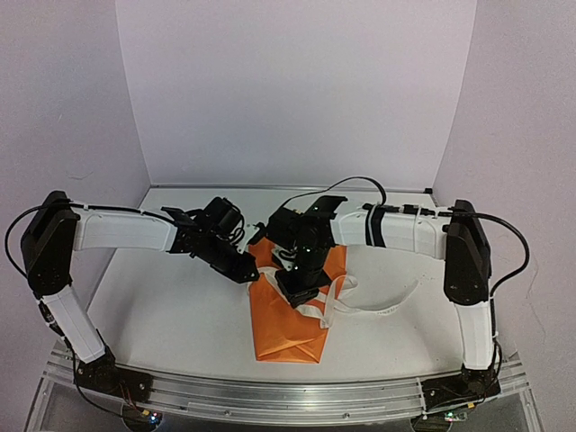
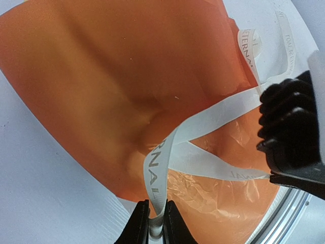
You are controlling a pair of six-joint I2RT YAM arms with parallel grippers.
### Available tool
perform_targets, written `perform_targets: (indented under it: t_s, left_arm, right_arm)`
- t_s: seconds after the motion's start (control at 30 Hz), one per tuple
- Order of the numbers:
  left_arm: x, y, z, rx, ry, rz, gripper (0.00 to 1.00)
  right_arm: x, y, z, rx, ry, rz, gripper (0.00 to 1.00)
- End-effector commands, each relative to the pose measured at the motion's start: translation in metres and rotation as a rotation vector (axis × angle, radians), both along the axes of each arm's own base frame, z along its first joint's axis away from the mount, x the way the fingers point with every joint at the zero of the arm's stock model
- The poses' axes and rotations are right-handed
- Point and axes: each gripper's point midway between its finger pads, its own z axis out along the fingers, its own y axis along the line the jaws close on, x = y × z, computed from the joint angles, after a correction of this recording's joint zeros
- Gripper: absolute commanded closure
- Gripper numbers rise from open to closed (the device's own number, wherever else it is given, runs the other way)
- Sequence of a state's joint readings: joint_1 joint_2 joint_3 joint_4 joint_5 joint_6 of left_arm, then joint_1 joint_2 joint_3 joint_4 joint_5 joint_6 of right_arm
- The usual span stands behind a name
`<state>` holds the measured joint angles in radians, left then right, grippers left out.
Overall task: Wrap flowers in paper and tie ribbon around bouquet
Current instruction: Cross the ribbon over the folded bouquet.
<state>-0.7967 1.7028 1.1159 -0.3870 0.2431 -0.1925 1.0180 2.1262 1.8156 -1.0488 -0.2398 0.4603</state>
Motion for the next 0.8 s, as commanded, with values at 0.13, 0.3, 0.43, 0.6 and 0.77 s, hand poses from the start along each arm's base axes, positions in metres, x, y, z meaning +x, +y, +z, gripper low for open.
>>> perform_targets:
  t_s: [0.13, 0.3, 0.43, 0.6, 0.77]
  left_arm:
    - [-0.001, -0.003, 0.021, -0.07, -0.026, 0.001, 0.88]
    - [0.002, -0.003, 0.032, -0.09, -0.055, 0.009, 0.88]
    - [-0.002, -0.004, 0.033, -0.103, -0.05, -0.005, 0.87]
    - [-0.003, 0.0, 0.027, -0.088, -0.04, 0.007, 0.88]
    - [-0.002, 0.002, 0.029, -0.085, -0.052, 0.017, 0.88]
  right_arm:
    - [0.023, 0.0, 0.001, -0.062, -0.125, -0.004, 1.0]
    - [0.021, -0.001, -0.003, -0.092, -0.153, 0.018, 1.0]
    - [0.024, -0.003, -0.006, -0.112, -0.172, 0.019, 1.0]
    - [0.034, -0.003, -0.008, -0.138, -0.217, -0.005, 1.0]
    - [0.037, -0.021, -0.011, -0.2, -0.255, -0.034, 1.0]
